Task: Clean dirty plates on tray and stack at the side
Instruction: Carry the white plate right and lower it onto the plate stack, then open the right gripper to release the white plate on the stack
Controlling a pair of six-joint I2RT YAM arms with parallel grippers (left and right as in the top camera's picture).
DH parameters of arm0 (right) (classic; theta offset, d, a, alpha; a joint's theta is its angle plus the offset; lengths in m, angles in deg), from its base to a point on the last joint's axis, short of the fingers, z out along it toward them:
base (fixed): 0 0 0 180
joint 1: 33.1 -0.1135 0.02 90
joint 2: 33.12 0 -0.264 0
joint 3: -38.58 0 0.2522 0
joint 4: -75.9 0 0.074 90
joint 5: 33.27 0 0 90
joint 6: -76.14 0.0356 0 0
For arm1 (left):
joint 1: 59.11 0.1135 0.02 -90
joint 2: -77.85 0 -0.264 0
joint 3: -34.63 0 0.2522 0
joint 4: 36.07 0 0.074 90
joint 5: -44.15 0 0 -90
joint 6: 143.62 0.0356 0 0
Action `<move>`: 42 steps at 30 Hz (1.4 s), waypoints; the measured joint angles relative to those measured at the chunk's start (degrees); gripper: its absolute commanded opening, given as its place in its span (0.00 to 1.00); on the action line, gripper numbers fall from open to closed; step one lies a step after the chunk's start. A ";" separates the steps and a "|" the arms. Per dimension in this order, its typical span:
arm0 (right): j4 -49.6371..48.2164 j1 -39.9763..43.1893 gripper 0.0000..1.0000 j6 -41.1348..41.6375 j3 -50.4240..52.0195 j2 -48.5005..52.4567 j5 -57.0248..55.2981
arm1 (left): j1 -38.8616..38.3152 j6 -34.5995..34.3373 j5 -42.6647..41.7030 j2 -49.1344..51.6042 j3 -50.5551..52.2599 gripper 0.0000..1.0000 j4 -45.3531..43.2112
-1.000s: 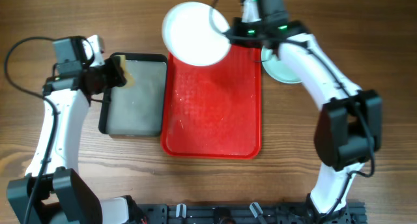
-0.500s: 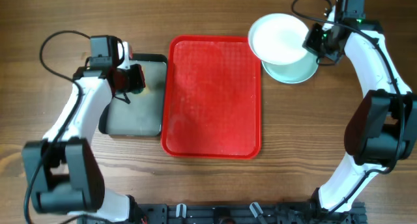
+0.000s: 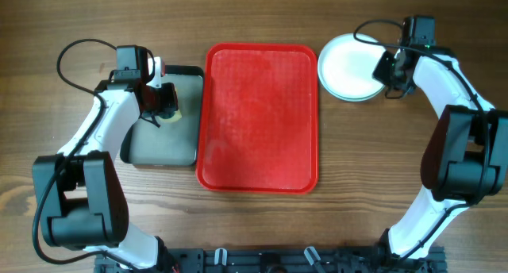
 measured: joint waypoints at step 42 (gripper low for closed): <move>-4.39 0.00 0.99 -6.71 -0.20 -1.03 15.54 | 0.00 1.64 1.27 -0.02 0.00 1.00 0.02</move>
